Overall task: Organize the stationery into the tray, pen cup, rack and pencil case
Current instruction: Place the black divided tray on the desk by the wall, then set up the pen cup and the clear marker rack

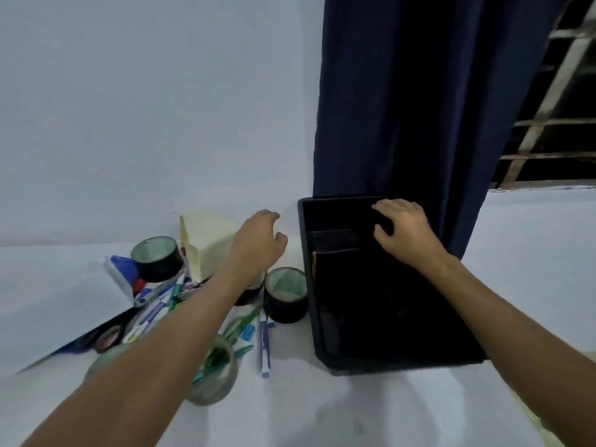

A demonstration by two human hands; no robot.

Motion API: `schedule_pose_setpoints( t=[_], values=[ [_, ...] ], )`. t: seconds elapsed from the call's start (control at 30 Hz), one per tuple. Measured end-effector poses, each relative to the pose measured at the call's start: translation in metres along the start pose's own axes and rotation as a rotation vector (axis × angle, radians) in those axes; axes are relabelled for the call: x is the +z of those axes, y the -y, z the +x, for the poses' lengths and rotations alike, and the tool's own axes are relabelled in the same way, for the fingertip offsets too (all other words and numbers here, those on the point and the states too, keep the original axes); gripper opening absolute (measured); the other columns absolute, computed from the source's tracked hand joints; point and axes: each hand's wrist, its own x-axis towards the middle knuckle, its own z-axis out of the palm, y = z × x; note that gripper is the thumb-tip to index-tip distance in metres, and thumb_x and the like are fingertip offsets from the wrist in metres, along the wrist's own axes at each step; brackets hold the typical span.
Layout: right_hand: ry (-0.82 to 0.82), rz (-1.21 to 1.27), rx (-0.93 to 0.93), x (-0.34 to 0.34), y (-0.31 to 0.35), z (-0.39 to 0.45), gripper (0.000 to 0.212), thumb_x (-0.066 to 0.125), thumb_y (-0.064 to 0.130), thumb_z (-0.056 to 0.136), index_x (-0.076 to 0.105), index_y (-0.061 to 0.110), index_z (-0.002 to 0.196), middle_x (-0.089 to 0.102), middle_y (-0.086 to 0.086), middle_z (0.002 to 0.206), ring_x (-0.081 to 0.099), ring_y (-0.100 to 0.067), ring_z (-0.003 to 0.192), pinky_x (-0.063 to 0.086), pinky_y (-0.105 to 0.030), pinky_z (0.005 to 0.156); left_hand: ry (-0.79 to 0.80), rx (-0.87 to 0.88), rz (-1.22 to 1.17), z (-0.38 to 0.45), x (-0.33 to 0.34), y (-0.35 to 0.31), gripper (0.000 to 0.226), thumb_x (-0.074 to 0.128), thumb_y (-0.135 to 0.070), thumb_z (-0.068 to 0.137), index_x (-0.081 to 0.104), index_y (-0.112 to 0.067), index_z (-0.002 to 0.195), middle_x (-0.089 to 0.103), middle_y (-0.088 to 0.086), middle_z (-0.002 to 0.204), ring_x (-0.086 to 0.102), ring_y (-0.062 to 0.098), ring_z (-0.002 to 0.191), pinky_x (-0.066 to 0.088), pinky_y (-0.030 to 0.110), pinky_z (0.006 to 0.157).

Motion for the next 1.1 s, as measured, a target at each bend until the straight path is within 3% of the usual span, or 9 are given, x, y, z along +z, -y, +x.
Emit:
schedule_pose_setpoints(
  t=[0.1,0.23,0.33,0.43,0.5,0.63,0.77,0.9,1.1],
  values=[
    [0.008,0.214,-0.129,0.013,0.065,0.041,0.027,0.061,0.014,0.084,0.067,0.006,0.109,0.069,-0.006,0.105,0.063,-0.023,0.097,0.049,-0.038,0.092,-0.019,-0.185,0.010,0.012,-0.039,0.037,0.051,0.053,-0.020,0.090,0.046,-0.005,0.139,0.048,0.013,0.141,0.046,0.028,0.129,0.037,0.034,0.104],
    [0.230,0.346,-0.139,0.041,0.149,0.072,0.036,0.058,0.023,0.090,0.062,0.010,0.124,0.063,-0.004,0.126,0.055,-0.018,0.119,0.035,-0.018,0.100,0.054,-0.391,0.062,0.017,-0.071,0.091,0.050,0.050,-0.018,0.093,0.044,-0.002,0.139,0.043,0.015,0.145,0.042,0.030,0.132,0.035,0.033,0.105],
    [0.426,0.342,-0.168,0.064,0.193,0.084,0.038,0.057,0.028,0.091,0.060,0.012,0.126,0.061,-0.003,0.129,0.054,-0.017,0.119,0.038,-0.023,0.097,0.180,-0.475,0.100,0.014,-0.076,0.121,0.052,0.050,-0.010,0.090,0.042,-0.003,0.140,0.044,0.017,0.144,0.047,0.033,0.127,0.042,0.035,0.100],
    [0.547,0.302,-0.178,0.090,0.217,0.090,0.041,0.059,0.026,0.089,0.061,0.007,0.126,0.061,-0.009,0.129,0.056,-0.021,0.116,0.041,-0.026,0.096,0.306,-0.358,0.117,0.007,-0.071,0.138,0.070,0.056,-0.008,0.085,0.028,-0.017,0.149,0.040,0.013,0.147,0.046,0.031,0.128,0.042,0.035,0.097],
    [0.599,0.258,-0.180,0.103,0.224,0.090,0.045,0.059,0.025,0.089,0.057,0.006,0.130,0.058,-0.010,0.133,0.053,-0.023,0.120,0.041,-0.029,0.100,0.382,-0.205,0.296,0.005,-0.065,0.146,0.077,0.054,-0.005,0.087,0.020,-0.028,0.151,0.046,0.012,0.143,0.051,0.029,0.123,0.044,0.035,0.088],
    [0.663,0.246,-0.179,0.122,0.224,0.090,0.046,0.058,0.027,0.090,0.054,0.006,0.131,0.057,-0.011,0.132,0.053,-0.025,0.119,0.042,-0.034,0.099,0.333,-0.083,0.571,0.011,-0.060,0.152,0.059,0.048,-0.012,0.094,0.030,-0.035,0.146,0.041,0.013,0.137,0.057,0.032,0.111,0.042,0.037,0.070],
    [0.647,0.323,-0.127,0.129,0.214,0.096,0.045,0.059,0.030,0.089,0.057,0.003,0.125,0.060,-0.012,0.126,0.056,-0.027,0.110,0.044,-0.035,0.095,0.240,0.060,0.679,0.029,-0.060,0.145,0.033,0.045,-0.025,0.095,0.054,-0.021,0.126,0.051,0.011,0.111,0.059,0.032,0.095,0.046,0.037,0.069],
    [0.520,0.619,0.047,0.122,0.193,0.104,0.053,0.059,0.040,0.089,0.051,0.015,0.134,0.055,0.000,0.136,0.057,-0.017,0.112,0.043,-0.027,0.092,0.024,0.099,0.662,0.058,-0.061,0.132,0.029,0.039,-0.024,0.097,0.065,-0.012,0.103,0.058,0.010,0.095,0.061,0.031,0.084,0.040,0.033,0.061],
    [0.290,0.851,0.357,0.089,0.166,0.113,0.067,0.048,0.057,0.090,0.036,0.020,0.145,0.038,-0.002,0.149,0.042,-0.019,0.132,0.036,-0.038,0.110,-0.115,-0.079,0.365,0.087,-0.055,0.095,0.034,0.037,-0.030,0.098,0.054,-0.009,0.078,0.056,0.009,0.077,0.056,0.031,0.071,0.041,0.032,0.061]
  ],
)
